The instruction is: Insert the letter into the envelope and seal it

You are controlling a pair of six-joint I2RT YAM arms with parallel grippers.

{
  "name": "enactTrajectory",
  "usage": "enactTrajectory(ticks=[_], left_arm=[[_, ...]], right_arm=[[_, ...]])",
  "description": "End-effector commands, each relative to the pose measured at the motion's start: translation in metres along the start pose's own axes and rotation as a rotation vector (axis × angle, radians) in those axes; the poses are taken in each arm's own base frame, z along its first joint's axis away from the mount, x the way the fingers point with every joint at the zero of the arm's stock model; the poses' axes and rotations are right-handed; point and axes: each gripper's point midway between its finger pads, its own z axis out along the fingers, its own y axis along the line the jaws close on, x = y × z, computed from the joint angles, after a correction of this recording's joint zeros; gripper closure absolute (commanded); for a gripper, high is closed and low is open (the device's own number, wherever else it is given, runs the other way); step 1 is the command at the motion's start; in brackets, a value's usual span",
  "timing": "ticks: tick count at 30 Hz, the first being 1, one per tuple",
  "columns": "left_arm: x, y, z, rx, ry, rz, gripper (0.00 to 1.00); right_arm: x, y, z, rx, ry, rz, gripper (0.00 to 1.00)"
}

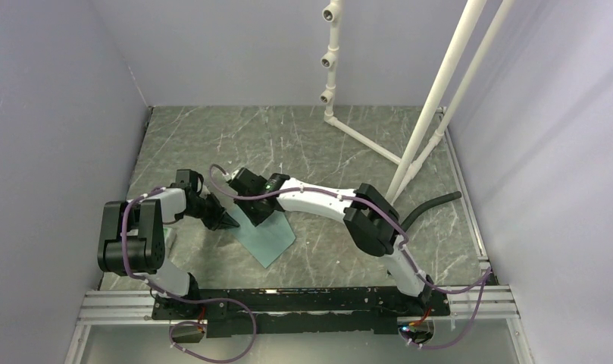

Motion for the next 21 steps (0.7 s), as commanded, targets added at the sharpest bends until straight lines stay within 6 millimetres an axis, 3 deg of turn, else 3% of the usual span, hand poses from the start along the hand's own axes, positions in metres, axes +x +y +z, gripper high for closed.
enactTrajectory(ticks=[1, 9, 16, 21], left_arm=[[-0.003, 0.014, 0.006, -0.063, -0.018, 0.0, 0.97], [0.0, 0.02, 0.011, -0.077, -0.005, -0.029, 0.98], [0.0, 0.025, 0.016, -0.091, 0.01, -0.04, 0.98], [-0.003, 0.026, 0.017, -0.104, -0.001, -0.049, 0.98]], right_arm=[[0.008, 0.002, 0.004, 0.011, 0.056, -0.023, 1.0], [0.01, 0.0, 0.018, 0.043, 0.097, -0.021, 1.0], [-0.001, 0.0, 0.029, 0.059, 0.087, -0.028, 1.0], [0.011, 0.002, 0.027, 0.038, 0.144, -0.03, 1.0]])
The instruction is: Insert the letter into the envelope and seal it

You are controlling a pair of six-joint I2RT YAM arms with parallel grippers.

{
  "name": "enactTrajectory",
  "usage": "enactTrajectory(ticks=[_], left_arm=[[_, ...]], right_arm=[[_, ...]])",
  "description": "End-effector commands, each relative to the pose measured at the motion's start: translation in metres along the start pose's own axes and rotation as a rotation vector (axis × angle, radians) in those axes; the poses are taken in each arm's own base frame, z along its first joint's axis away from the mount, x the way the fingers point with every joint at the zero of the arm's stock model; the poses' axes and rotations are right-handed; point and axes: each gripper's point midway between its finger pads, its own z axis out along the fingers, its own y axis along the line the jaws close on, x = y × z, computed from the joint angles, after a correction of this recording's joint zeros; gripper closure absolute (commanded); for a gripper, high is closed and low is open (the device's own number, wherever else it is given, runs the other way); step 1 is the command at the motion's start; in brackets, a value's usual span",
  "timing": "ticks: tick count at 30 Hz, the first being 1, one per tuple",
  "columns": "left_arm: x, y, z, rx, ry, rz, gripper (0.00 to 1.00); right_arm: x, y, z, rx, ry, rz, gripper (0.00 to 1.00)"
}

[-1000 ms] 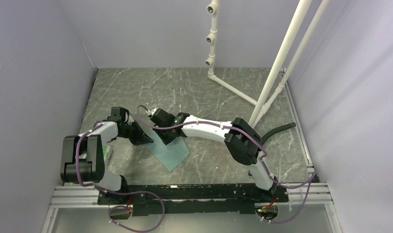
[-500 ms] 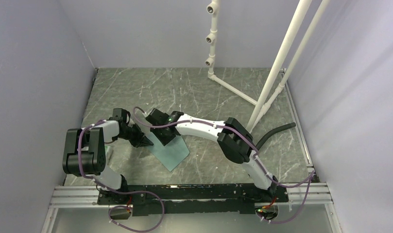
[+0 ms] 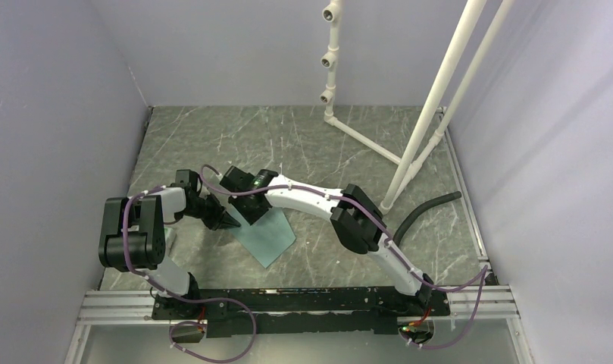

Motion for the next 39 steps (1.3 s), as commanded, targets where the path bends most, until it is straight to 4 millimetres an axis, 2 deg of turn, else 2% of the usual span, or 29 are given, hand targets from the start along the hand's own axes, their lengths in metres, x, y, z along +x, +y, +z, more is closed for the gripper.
enactTrajectory(ticks=[1, 7, 13, 17, 21, 24, 27, 30, 35, 39], left_arm=[[-0.006, 0.029, 0.013, -0.124, -0.04, -0.012, 0.98], [-0.007, 0.033, 0.013, -0.141, -0.055, -0.028, 0.98], [-0.007, 0.033, 0.014, -0.14, -0.056, -0.035, 0.97], [-0.007, 0.033, 0.014, -0.14, -0.054, -0.034, 0.98], [-0.006, 0.033, 0.014, -0.139, -0.055, -0.032, 0.98], [-0.006, 0.034, 0.014, -0.142, -0.053, -0.034, 0.98], [-0.006, 0.035, 0.014, -0.143, -0.052, -0.032, 0.98], [-0.006, 0.035, 0.014, -0.145, -0.051, -0.031, 0.98], [-0.006, 0.034, 0.015, -0.141, -0.047, -0.031, 0.98], [-0.005, 0.035, 0.014, -0.141, -0.045, -0.033, 0.98]], right_arm=[[0.019, 0.0, 0.006, 0.001, 0.076, -0.018, 1.0], [0.059, 0.002, -0.015, -0.048, 0.219, -0.034, 1.0], [0.077, 0.005, -0.034, -0.093, 0.291, -0.05, 1.0], [0.084, 0.0, -0.034, -0.072, 0.317, -0.064, 1.0], [0.074, -0.01, -0.02, 0.002, 0.273, -0.055, 1.0], [0.056, -0.016, -0.005, 0.056, 0.199, -0.033, 1.0], [0.032, -0.014, 0.004, 0.065, 0.11, -0.008, 1.0], [0.017, -0.014, 0.012, 0.075, 0.075, 0.009, 1.0], [0.005, -0.017, 0.023, 0.085, 0.039, 0.015, 1.0], [0.008, -0.016, 0.022, 0.072, 0.056, 0.016, 1.0]])
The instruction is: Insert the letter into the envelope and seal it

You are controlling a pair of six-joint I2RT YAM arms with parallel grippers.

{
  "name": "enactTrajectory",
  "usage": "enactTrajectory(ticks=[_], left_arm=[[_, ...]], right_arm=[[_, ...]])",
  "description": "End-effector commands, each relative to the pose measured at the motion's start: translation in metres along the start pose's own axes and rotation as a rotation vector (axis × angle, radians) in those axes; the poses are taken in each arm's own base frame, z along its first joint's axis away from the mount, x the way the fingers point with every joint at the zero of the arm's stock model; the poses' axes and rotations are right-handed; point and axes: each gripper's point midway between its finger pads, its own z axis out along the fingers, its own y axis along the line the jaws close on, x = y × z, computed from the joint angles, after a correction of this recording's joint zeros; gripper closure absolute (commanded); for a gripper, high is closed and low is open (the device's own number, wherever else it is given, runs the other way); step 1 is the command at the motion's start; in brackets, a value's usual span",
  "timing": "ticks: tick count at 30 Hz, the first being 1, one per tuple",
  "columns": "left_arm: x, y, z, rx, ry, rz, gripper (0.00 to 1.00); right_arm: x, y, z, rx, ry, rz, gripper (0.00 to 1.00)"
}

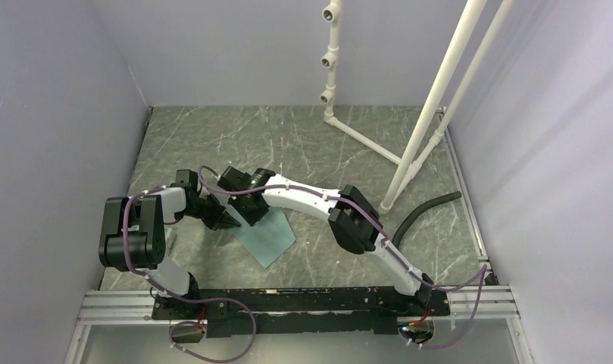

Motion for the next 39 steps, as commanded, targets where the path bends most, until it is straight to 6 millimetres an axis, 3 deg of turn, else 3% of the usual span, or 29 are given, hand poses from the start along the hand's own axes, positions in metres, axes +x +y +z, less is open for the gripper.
enactTrajectory(ticks=[1, 10, 15, 19, 22, 29, 34, 39], left_arm=[[-0.007, 0.035, 0.014, -0.137, -0.05, 0.0, 0.98], [-0.008, 0.034, 0.014, -0.132, -0.048, -0.004, 0.98], [-0.008, 0.033, 0.014, -0.126, -0.046, -0.006, 0.98], [-0.007, 0.034, 0.014, -0.127, -0.045, -0.009, 0.98], [-0.007, 0.036, 0.014, -0.132, -0.046, -0.011, 0.98], [-0.006, 0.035, 0.015, -0.13, -0.04, -0.009, 0.98], [-0.006, 0.035, 0.015, -0.131, -0.039, -0.01, 0.97], [-0.007, 0.035, 0.015, -0.124, -0.038, -0.012, 0.98]], right_arm=[[0.003, -0.012, 0.023, 0.04, 0.009, 0.018, 1.0], [0.067, -0.011, -0.012, -0.034, 0.178, -0.029, 1.0], [0.078, -0.005, -0.025, -0.091, 0.211, -0.039, 1.0], [0.066, 0.0, -0.016, -0.098, 0.187, -0.03, 1.0], [0.043, 0.003, -0.004, -0.082, 0.136, -0.015, 1.0], [0.005, -0.007, 0.028, -0.002, 0.055, 0.034, 1.0], [-0.001, -0.014, 0.032, 0.037, 0.03, 0.043, 1.0], [0.018, -0.012, 0.014, 0.001, 0.069, 0.033, 1.0]])
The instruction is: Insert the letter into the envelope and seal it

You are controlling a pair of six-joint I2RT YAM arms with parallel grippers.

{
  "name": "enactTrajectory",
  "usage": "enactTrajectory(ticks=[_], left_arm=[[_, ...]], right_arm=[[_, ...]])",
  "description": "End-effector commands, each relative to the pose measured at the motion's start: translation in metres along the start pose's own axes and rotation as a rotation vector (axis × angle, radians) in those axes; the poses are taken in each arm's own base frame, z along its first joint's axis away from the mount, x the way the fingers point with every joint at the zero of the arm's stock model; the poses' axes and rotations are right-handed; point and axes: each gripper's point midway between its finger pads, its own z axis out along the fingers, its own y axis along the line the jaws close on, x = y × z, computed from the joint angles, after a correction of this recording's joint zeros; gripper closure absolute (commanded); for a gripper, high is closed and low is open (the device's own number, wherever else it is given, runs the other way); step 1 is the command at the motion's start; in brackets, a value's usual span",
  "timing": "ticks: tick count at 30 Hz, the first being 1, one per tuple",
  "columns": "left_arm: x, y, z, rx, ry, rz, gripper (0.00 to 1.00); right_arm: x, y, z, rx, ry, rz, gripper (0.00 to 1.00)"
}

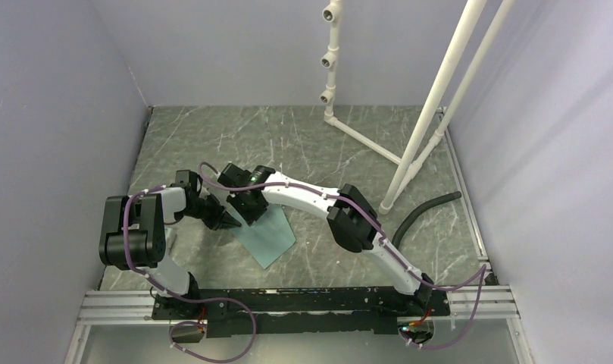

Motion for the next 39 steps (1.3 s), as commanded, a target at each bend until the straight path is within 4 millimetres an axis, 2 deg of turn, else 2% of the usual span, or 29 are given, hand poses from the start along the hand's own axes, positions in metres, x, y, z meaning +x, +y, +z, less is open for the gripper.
enactTrajectory(ticks=[1, 6, 8, 10, 14, 16, 22, 27, 30, 36, 39], left_arm=[[-0.008, 0.035, 0.014, -0.134, -0.051, -0.005, 0.98], [-0.008, 0.035, 0.013, -0.133, -0.053, -0.004, 0.97], [-0.009, 0.035, 0.013, -0.134, -0.059, -0.003, 0.98], [-0.008, 0.037, 0.013, -0.135, -0.057, -0.004, 0.98], [-0.007, 0.038, 0.013, -0.137, -0.056, -0.005, 0.98], [-0.008, 0.038, 0.012, -0.139, -0.059, -0.004, 0.98], [-0.008, 0.038, 0.011, -0.141, -0.063, -0.004, 0.98], [-0.008, 0.038, 0.01, -0.141, -0.064, -0.003, 0.98], [-0.009, 0.037, 0.009, -0.139, -0.066, -0.005, 0.98], [-0.009, 0.037, 0.01, -0.133, -0.062, -0.009, 0.97], [-0.009, 0.037, 0.01, -0.135, -0.062, -0.013, 0.98]], right_arm=[[0.032, -0.016, 0.004, 0.043, 0.079, 0.002, 1.0], [0.065, -0.009, -0.015, -0.028, 0.148, -0.015, 1.0], [0.072, -0.005, -0.017, -0.057, 0.154, -0.01, 1.0], [0.072, -0.002, -0.015, -0.077, 0.149, -0.002, 1.0], [0.06, -0.001, -0.003, -0.061, 0.13, 0.007, 1.0], [0.045, -0.003, 0.004, -0.038, 0.096, 0.012, 1.0], [0.016, -0.022, 0.029, 0.061, 0.029, 0.056, 1.0], [0.011, -0.032, 0.021, 0.105, 0.009, 0.066, 1.0], [0.025, -0.032, 0.011, 0.091, 0.031, 0.063, 1.0], [0.069, -0.01, -0.003, -0.04, 0.107, 0.011, 1.0], [0.08, -0.004, -0.008, -0.058, 0.141, -0.008, 1.0]])
